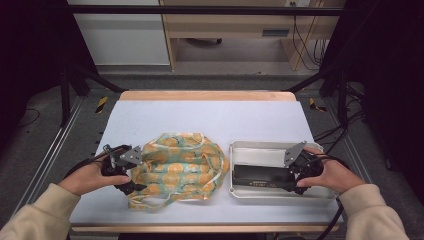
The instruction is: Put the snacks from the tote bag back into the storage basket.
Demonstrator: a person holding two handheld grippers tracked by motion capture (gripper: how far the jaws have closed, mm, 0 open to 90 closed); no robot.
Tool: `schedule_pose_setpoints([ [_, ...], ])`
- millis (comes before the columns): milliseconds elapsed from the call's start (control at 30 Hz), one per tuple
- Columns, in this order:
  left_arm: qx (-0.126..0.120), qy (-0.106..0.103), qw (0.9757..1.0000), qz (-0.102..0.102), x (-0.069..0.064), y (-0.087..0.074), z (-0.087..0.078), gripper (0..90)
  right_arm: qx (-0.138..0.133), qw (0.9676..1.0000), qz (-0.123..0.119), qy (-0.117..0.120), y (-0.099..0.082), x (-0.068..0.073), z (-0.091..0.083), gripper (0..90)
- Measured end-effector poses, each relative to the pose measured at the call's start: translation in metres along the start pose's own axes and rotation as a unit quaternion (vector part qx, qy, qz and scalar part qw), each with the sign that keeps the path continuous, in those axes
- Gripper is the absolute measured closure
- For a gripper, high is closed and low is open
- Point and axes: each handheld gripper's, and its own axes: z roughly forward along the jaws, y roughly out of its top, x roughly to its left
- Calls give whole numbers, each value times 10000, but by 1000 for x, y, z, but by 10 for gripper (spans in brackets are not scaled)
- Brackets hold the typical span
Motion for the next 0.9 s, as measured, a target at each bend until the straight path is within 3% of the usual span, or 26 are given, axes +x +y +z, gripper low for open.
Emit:
schedule_pose_setpoints([
  [567,-39,18,10000,-14,0,-1,0,109,-373,9990,80,-240,-6,12,-19,74],
  [900,-67,31,10000,-35,0,-3,-1,109,-715,9963,192,-436,0,20,-31,79],
])
